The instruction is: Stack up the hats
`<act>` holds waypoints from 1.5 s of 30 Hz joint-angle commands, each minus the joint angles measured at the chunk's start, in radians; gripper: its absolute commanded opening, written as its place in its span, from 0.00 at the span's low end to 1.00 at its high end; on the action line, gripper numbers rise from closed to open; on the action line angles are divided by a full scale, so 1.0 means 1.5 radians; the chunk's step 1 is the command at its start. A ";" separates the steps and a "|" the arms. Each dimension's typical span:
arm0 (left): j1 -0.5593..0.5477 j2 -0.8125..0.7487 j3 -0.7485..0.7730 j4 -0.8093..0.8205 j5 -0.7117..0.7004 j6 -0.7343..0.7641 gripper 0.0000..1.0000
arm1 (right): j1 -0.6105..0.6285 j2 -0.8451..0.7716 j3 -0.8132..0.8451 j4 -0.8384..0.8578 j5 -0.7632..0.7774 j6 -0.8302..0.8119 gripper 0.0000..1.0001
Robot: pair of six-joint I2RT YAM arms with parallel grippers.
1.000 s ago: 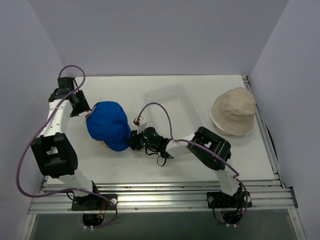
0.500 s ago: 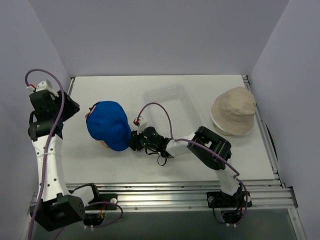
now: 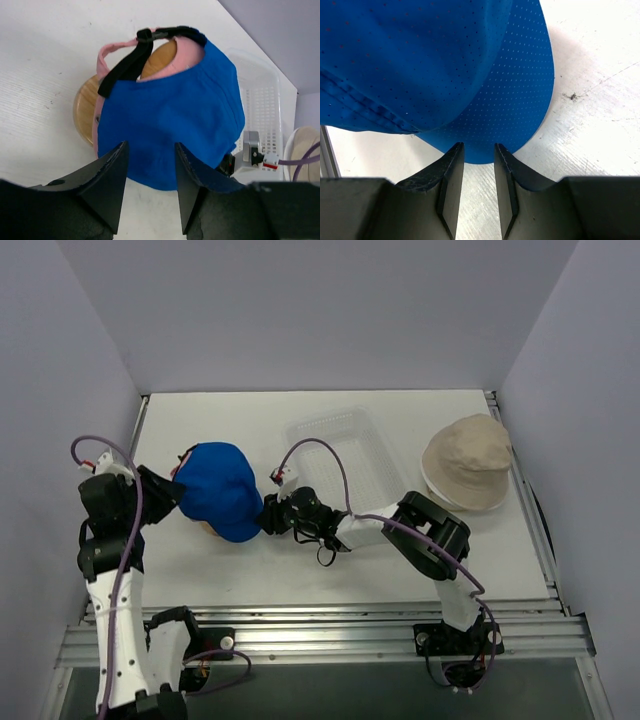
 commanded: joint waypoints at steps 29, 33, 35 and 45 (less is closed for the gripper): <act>0.003 -0.201 -0.294 0.151 -0.042 -0.259 0.41 | -0.002 -0.053 0.008 0.009 -0.012 -0.003 0.27; 0.003 -0.205 -0.333 0.214 -0.024 -0.281 0.41 | -0.002 -0.051 0.008 0.010 -0.011 -0.003 0.27; 0.003 -0.209 -0.343 0.234 -0.022 -0.288 0.41 | -0.002 -0.051 0.007 0.010 -0.010 -0.005 0.27; 0.003 -0.260 -0.380 0.290 -0.032 -0.319 0.36 | -0.003 -0.051 0.006 0.009 -0.009 -0.006 0.27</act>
